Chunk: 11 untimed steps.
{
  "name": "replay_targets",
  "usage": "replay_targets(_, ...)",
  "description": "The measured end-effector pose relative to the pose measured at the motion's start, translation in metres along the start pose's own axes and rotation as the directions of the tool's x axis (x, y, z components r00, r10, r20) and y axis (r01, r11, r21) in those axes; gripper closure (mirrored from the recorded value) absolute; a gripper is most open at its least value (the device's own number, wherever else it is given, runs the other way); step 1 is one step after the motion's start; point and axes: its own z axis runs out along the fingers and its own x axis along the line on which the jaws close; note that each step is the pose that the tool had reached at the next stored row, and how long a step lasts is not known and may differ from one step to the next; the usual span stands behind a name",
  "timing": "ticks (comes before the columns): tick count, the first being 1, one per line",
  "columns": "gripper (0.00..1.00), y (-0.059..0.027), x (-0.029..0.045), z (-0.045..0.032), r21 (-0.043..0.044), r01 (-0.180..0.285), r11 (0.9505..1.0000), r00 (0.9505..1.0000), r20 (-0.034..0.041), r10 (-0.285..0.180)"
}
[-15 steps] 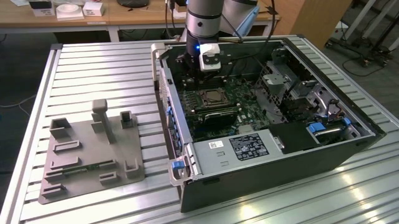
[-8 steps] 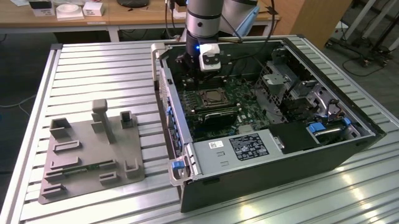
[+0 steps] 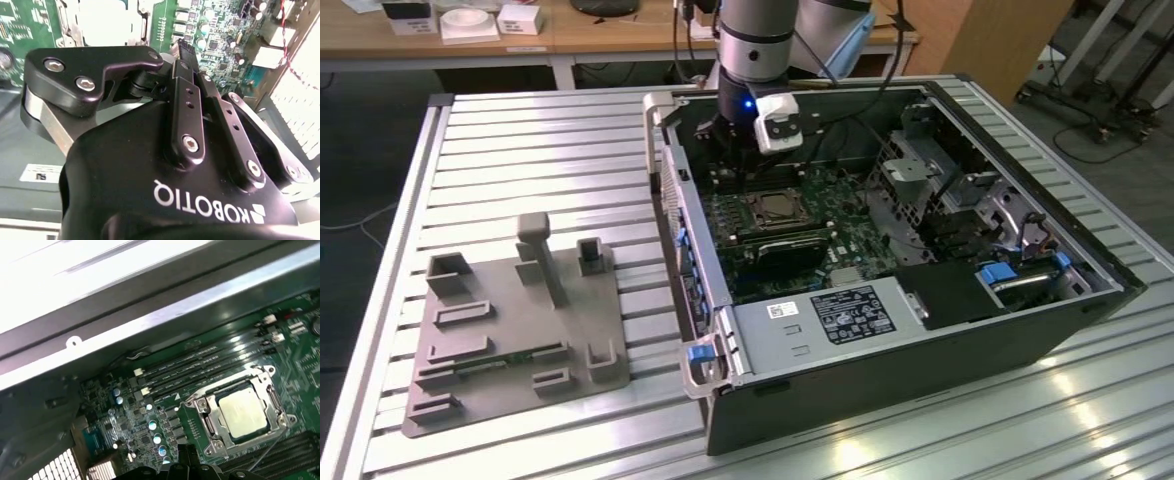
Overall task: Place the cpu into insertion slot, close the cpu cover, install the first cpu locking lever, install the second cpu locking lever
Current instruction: 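Install the first cpu locking lever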
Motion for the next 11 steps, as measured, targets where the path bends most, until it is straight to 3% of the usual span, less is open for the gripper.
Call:
replay_targets(5, 0.90, 0.0000, 0.0000, 0.0012, -0.0022, 0.090, 0.9959, 0.9959, -0.0018, -0.090)
replay_targets(11, 0.90, -0.0001, 0.0001, 0.0028, -0.0048, 0.198, 0.9801, 0.9801, -0.0039, -0.198)
